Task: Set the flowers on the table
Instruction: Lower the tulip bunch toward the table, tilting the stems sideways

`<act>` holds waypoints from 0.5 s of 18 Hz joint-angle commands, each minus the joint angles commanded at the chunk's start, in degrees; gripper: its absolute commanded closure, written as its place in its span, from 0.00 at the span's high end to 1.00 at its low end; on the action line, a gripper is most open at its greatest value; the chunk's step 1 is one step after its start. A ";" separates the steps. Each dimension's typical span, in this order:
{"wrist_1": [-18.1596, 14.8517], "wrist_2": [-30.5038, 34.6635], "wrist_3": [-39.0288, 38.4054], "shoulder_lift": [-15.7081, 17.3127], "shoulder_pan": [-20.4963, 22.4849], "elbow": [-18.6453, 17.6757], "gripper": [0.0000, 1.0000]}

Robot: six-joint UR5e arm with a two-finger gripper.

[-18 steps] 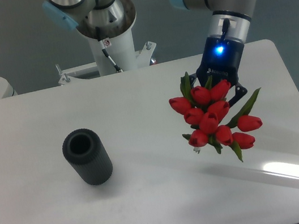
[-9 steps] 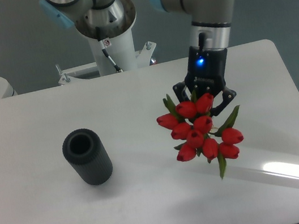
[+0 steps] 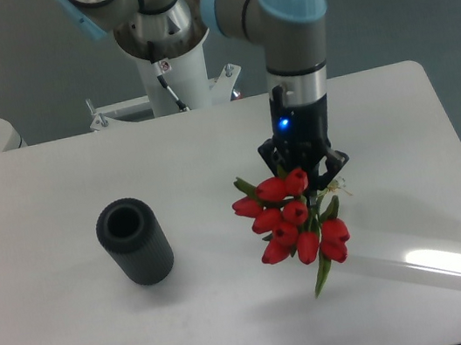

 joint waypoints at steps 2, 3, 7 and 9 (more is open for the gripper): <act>0.00 5.09 1.22 -1.85 -2.28 0.62 0.17; 0.00 7.55 2.36 -2.81 -3.43 0.71 0.17; 0.00 14.16 3.87 -6.68 -6.51 1.41 0.17; 0.00 16.70 3.78 -8.70 -7.65 2.19 0.17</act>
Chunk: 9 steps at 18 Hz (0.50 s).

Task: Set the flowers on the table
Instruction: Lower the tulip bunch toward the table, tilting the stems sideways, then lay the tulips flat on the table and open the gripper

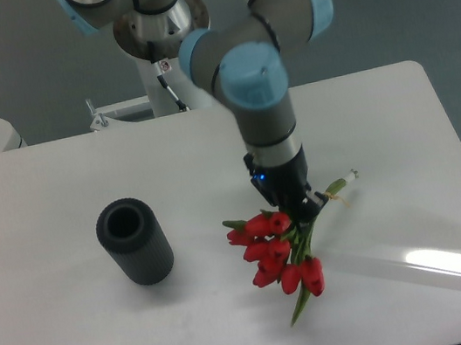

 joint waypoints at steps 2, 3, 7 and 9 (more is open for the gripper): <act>0.09 3.16 0.00 -2.28 -1.58 0.79 0.17; 0.17 4.40 0.00 -3.51 -2.28 1.06 0.17; 0.26 5.20 0.09 -5.90 -3.35 2.03 0.17; 0.26 5.11 0.09 -6.25 -3.35 2.29 0.18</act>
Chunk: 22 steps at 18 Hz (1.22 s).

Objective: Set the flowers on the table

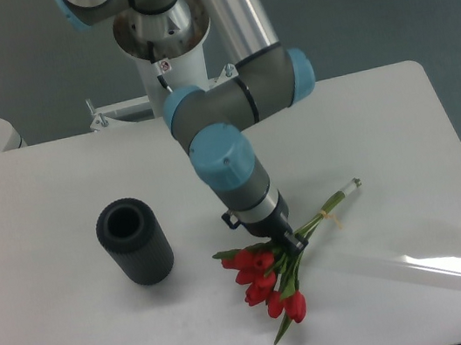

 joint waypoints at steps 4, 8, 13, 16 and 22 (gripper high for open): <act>-0.09 -0.52 0.00 -0.18 0.17 2.27 0.54; -0.17 -0.70 -0.09 0.35 0.53 5.00 0.99; -1.84 -4.91 0.09 1.75 3.07 9.22 0.99; -8.41 -9.04 2.80 2.28 6.23 13.17 0.98; -20.54 -14.49 12.28 3.51 12.38 20.29 0.98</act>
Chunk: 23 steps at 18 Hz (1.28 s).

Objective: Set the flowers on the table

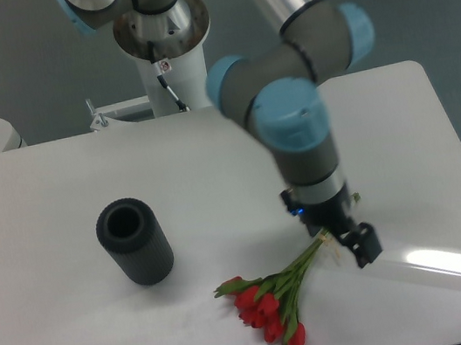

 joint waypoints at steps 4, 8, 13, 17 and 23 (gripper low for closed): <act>-3.79 -6.24 7.47 1.84 5.71 0.10 0.98; -7.40 -7.13 16.79 2.90 10.28 -0.25 0.99; -9.69 -10.12 21.03 4.04 13.46 -0.43 0.99; -9.60 -10.21 20.85 4.48 13.37 -1.22 0.99; -9.60 -10.21 20.24 4.92 13.11 -1.31 0.99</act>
